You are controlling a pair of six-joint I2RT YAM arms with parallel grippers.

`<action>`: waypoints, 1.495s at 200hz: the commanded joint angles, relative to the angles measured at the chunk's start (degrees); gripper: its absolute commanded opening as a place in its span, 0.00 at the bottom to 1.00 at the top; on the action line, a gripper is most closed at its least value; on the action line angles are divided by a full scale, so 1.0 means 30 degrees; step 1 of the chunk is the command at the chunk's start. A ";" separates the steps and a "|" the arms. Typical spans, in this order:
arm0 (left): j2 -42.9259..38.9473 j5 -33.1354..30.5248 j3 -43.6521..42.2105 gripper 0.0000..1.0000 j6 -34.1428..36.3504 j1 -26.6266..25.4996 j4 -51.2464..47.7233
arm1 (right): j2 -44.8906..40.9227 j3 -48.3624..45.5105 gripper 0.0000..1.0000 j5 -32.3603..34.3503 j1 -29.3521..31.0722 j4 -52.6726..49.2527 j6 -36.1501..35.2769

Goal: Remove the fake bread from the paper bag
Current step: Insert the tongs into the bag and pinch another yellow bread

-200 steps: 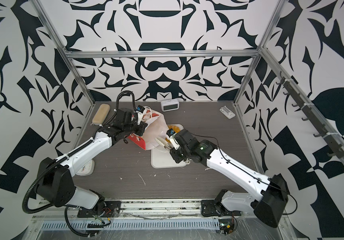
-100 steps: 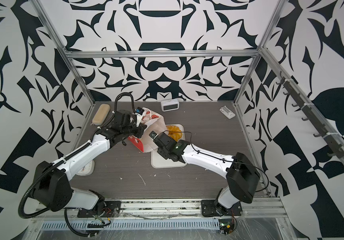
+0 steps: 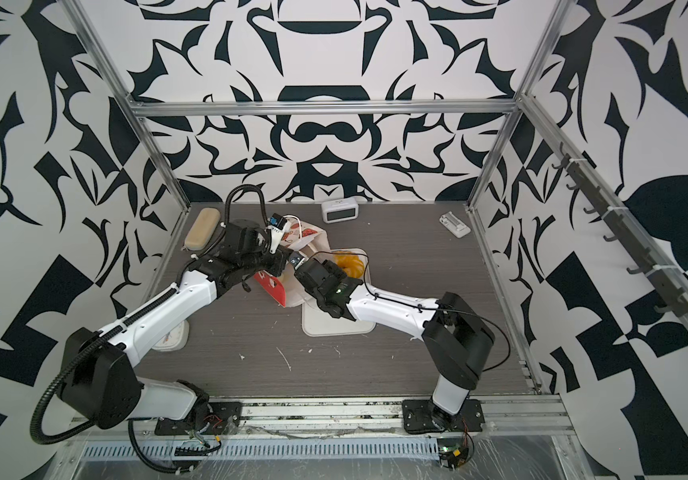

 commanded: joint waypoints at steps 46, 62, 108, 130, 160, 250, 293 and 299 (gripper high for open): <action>-0.0946 0.0577 -0.0394 0.00 0.0043 0.0006 0.0212 | 0.1289 0.1914 0.45 0.1754 0.0031 0.1211 -0.0086; -0.1003 0.0566 -0.0400 0.00 0.0086 0.0005 0.0245 | 0.1383 0.1933 0.45 0.1921 -0.0026 0.1208 -0.0023; -0.1106 0.0633 -0.0448 0.00 0.0058 0.0006 0.0297 | 0.1750 0.2533 0.45 0.1775 -0.0334 0.0416 0.0532; -0.1208 0.0684 -0.0500 0.00 0.0051 0.0006 0.0304 | 0.2393 0.3386 0.43 0.1360 -0.0494 -0.0767 0.0859; -0.1356 0.0600 -0.0575 0.00 0.0051 0.0006 0.0319 | 0.2704 0.3634 0.31 0.0593 -0.0481 -0.1434 0.1097; -0.1225 -0.0169 -0.0647 0.00 -0.0300 0.0006 0.0872 | 0.1577 0.2437 0.17 -0.0178 -0.0495 -0.1739 0.1692; -0.1180 -0.1442 -0.0652 0.00 -0.0650 -0.0009 0.1348 | -0.0146 0.0990 0.15 -0.1094 -0.0464 -0.1826 0.2163; -0.1143 -0.1631 -0.0633 0.00 -0.0760 0.0005 0.1480 | -0.0420 0.0765 0.14 -0.1276 -0.0457 -0.1826 0.2212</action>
